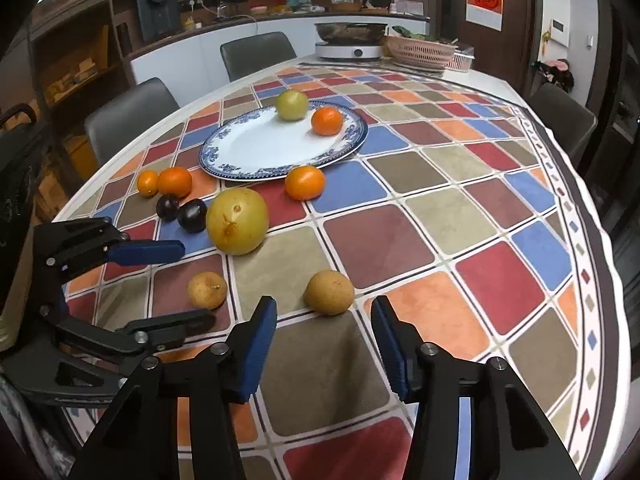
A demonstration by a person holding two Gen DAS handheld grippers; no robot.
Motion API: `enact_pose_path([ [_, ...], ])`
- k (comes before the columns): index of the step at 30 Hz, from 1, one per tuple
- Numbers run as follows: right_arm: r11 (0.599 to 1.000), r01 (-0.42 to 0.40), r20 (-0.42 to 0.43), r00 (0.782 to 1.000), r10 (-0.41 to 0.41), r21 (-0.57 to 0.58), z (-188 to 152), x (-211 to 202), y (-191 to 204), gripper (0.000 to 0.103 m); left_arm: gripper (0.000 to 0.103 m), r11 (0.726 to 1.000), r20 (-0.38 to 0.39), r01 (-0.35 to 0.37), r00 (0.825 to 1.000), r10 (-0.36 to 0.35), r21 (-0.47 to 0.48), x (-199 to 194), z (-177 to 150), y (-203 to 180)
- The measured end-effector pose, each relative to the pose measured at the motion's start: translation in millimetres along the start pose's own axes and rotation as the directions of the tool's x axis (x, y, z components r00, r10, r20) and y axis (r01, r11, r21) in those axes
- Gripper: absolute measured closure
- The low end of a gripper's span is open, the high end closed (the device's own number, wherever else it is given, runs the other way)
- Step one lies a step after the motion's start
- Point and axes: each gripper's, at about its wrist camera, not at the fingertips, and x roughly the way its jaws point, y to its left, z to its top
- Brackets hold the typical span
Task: Organize fruits
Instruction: 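Grasp a small brown fruit with the left tool while the right tool grasps another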
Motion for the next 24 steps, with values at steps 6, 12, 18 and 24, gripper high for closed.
enact_pose_path([
  [6, 1.0, -0.016, -0.014, 1.0, 0.016, 0.027, 2.8, 9.7, -4.3, 0.062, 0.064, 1.0, -0.02, 0.018, 1.0, -0.018, -0.02, 6.5, 0.9, 3.6],
  [12, 1.0, -0.003, -0.04, 0.999, 0.003, 0.021, 4.4, 20.7, -3.2, 0.068, 0.077, 0.997, -0.037, 0.059, 0.998, -0.06, -0.044, 10.0, 1.6, 6.0],
  [18, 0.999, 0.002, -0.041, 0.999, -0.001, 0.032, 5.5, 24.2, -3.1, 0.072, 0.077, 0.997, -0.024, 0.054, 0.998, -0.056, -0.051, 4.6, 4.1, 7.0],
  [24, 0.999, -0.002, -0.032, 0.999, 0.003, 0.033, 5.8, 22.4, -1.9, 0.072, 0.077, 0.997, -0.002, 0.045, 0.999, -0.045, -0.059, -3.8, 6.2, 10.0],
])
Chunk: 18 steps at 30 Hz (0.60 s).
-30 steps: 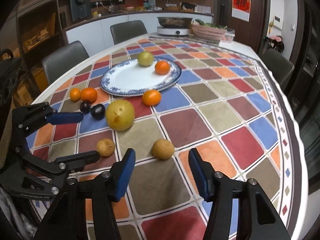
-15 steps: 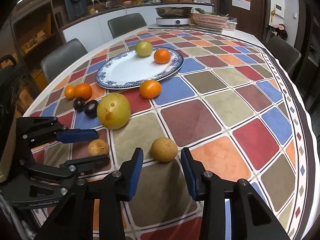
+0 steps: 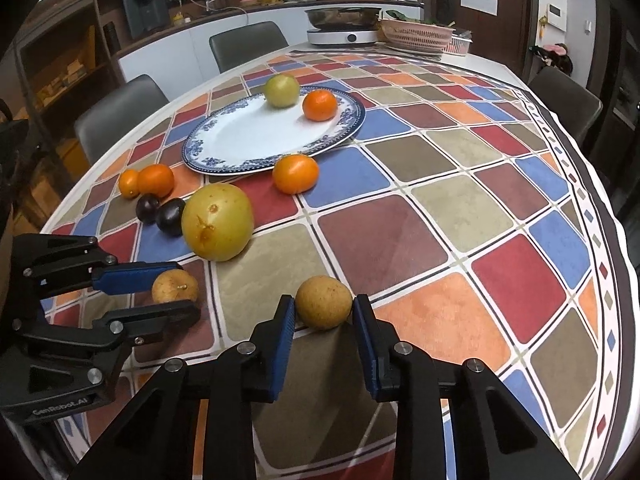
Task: Organize fruits
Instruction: 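Grasp a small brown fruit with the left tool while the right tool grasps another, then carry both small brown fruits onto the plate and open both tools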
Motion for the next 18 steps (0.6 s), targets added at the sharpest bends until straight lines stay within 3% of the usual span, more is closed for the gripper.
enact_pose_path([
  [18, 1.0, -0.024, 0.098, 0.995, 0.025, -0.012, 12.1, -44.6, 31.7, 0.072, 0.077, 0.998, 0.122, -0.034, 0.992, 0.039, -0.045, -47.4, 8.6, 14.6],
])
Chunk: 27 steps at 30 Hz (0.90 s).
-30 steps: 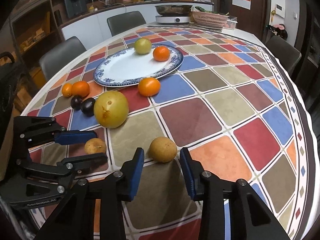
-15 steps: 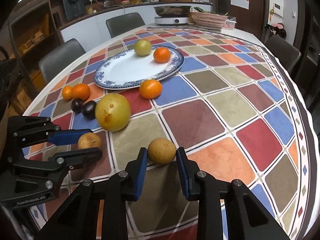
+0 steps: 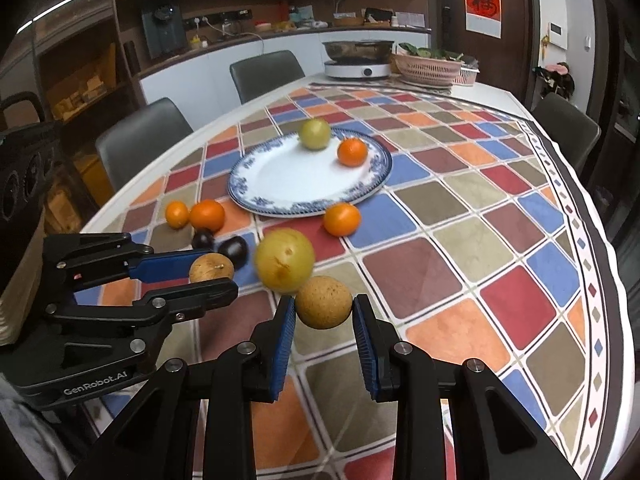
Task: Organize fruits
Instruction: 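Carry both small brown fruits onto the plate and open both tools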
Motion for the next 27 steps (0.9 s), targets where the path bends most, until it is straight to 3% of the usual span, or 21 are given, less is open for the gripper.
enact_pose_path([
  [16, 1.0, -0.015, 0.094, 0.995, 0.017, -0.018, 43.1, -19.4, 32.8, 0.072, 0.077, 0.998, 0.116, -0.052, 0.992, 0.055, -0.031, -42.0, 22.1, 36.4],
  [27, 0.998, -0.026, 0.133, 0.991, 0.033, -0.051, 86.0, -11.5, 46.1, 0.072, 0.077, 0.994, 0.146, -0.104, 0.984, 0.106, -0.024, -41.9, 51.2, 65.8],
])
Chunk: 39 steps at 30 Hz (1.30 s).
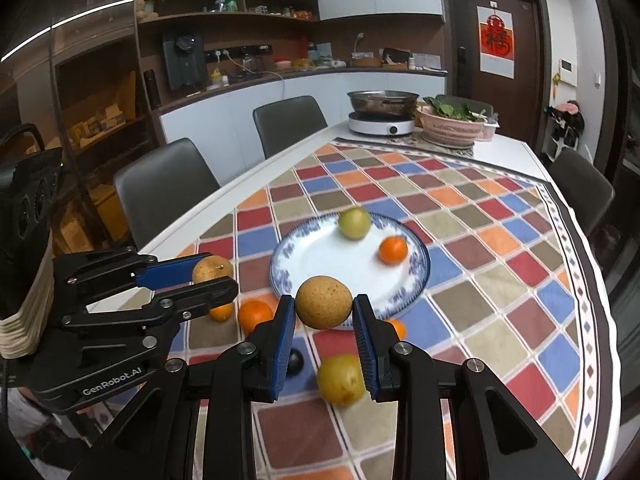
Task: Organize fruits
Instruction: 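Carry both small brown fruits onto the plate and open both tools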
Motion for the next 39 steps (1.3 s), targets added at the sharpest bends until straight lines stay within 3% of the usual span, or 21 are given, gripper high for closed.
enact_pose_path([
  [12, 1.0, -0.026, -0.029, 0.999, 0.025, -0.011, 37.1, 41.7, -3.5, 0.072, 0.077, 1.0, -0.021, -0.008, 1.0, 0.008, -0.006, 36.8, 27.7, 32.6],
  [26, 1.0, -0.026, -0.16, 0.987, 0.027, 0.007, 68.2, 123.6, -28.9, 0.072, 0.077, 1.0, -0.112, 0.005, 0.994, -0.007, -0.016, 108.0, 52.5, 68.7],
  [39, 0.999, -0.002, -0.278, 0.961, -0.01, -0.043, 77.1, 192.7, -40.0, 0.072, 0.077, 0.997, -0.267, 0.013, 0.963, -0.032, -0.071, 179.7, 54.5, 92.0],
])
